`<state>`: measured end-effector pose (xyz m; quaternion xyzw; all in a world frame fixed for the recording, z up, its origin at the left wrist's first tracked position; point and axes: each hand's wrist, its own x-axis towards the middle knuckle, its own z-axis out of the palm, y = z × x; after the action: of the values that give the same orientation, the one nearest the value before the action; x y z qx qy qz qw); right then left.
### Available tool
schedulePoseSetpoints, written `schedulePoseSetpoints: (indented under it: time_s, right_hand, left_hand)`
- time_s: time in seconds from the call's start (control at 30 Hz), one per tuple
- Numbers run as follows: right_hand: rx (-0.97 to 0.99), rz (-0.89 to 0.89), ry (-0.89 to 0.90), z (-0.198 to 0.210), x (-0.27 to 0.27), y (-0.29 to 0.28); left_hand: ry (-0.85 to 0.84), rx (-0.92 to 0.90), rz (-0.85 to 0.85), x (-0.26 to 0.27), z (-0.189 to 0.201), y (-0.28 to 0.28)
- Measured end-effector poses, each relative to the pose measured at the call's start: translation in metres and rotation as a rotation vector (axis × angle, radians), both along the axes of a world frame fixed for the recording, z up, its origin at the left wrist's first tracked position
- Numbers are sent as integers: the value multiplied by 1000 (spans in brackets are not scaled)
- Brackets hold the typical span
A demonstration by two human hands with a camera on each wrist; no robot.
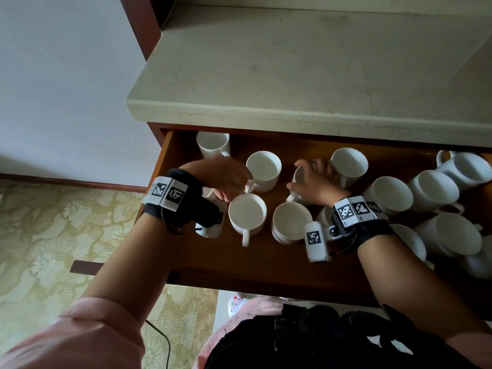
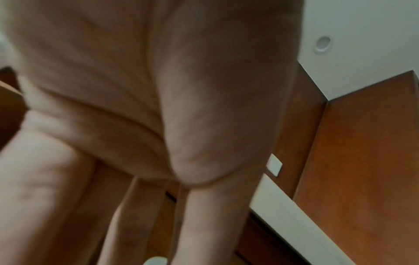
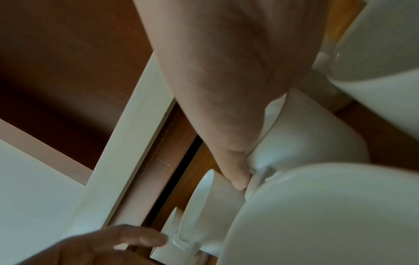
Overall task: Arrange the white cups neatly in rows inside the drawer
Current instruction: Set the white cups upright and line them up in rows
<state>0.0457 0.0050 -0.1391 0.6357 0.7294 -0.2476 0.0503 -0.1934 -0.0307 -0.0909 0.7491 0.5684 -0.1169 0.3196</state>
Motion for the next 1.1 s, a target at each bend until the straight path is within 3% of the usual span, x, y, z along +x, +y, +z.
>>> schedulePoseSetpoints:
  time_s: [0.17, 0.43, 0.6, 0.87, 1.1]
  right_hand:
    - [-5, -13, -5, -1, -1, 0]
    - [16, -1, 19, 0, 0, -1]
    - [24, 1, 21, 2, 0, -3]
    - [42, -3, 12, 2, -1, -4]
    - [54, -3, 7, 2, -1, -4]
  left_hand:
    - [-230, 262, 187, -11, 4, 13]
    - [-90, 199, 95, 18, -21, 33]
    - [-111, 164, 94, 31, -20, 44]
    - [-52, 300, 196, 37, -19, 52]
    - [-15, 296, 258, 41, -19, 53]
